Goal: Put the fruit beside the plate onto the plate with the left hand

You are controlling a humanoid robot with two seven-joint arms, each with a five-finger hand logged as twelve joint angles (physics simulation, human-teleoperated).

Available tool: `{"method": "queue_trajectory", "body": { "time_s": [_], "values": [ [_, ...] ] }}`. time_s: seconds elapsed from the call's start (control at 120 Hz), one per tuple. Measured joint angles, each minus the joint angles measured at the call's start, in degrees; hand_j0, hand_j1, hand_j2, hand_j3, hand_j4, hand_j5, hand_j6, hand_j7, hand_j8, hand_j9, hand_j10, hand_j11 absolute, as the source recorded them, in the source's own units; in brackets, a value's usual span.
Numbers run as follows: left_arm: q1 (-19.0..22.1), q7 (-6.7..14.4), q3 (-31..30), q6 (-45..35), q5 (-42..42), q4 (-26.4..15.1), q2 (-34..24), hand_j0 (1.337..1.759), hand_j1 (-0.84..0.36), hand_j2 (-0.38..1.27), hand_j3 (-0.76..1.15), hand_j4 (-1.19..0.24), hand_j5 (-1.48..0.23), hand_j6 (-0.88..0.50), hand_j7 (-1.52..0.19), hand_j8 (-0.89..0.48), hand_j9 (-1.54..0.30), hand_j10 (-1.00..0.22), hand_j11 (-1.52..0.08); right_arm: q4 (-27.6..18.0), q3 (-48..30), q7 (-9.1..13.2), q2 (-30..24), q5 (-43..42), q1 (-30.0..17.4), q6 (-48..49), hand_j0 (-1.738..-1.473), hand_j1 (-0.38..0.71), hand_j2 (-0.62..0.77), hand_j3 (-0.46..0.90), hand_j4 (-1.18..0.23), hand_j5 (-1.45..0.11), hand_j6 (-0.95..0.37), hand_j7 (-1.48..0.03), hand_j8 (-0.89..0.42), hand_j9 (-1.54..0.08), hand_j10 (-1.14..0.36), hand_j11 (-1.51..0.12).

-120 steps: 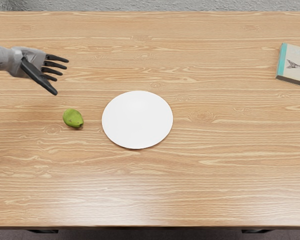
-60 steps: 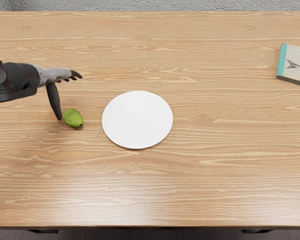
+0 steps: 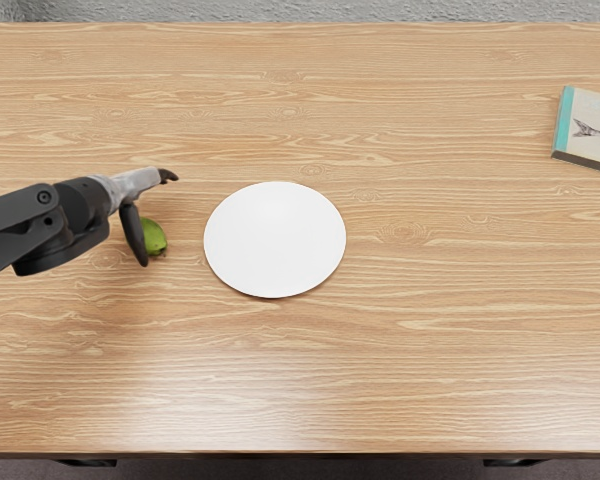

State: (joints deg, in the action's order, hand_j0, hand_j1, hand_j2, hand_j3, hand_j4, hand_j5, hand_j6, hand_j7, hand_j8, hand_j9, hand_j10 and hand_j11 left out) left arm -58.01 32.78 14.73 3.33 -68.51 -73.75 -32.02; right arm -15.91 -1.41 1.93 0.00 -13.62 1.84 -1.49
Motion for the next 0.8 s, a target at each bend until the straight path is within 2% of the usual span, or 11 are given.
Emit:
{"method": "queue_trajectory", "body": {
  "time_s": [0.333,0.8],
  "values": [
    [0.36,0.08,-2.22,-1.34,-1.02,0.02,0.03,1.658,-0.03,0.07,0.0,-0.32,-0.41,-0.32,-0.41,-0.32,-0.41,-0.32,-0.41,0.0,0.0,0.0,0.0,0.0,0.01,0.0,-1.658,-0.35,0.0,0.0,0.0,0.0,0.0,0.0,0.0,0.0,0.0,0.0],
    [0.8,0.75,-2.35,-1.32,-0.94,0.01,0.65,1.658,-0.24,0.11,0.0,-0.49,-0.64,-0.49,-0.64,-0.49,-0.64,-0.49,-0.64,0.0,0.0,0.0,0.0,0.01,0.01,0.0,-1.658,-0.35,0.0,0.0,0.0,0.0,0.0,0.0,0.0,0.0,0.0,0.0]
  ]
}}
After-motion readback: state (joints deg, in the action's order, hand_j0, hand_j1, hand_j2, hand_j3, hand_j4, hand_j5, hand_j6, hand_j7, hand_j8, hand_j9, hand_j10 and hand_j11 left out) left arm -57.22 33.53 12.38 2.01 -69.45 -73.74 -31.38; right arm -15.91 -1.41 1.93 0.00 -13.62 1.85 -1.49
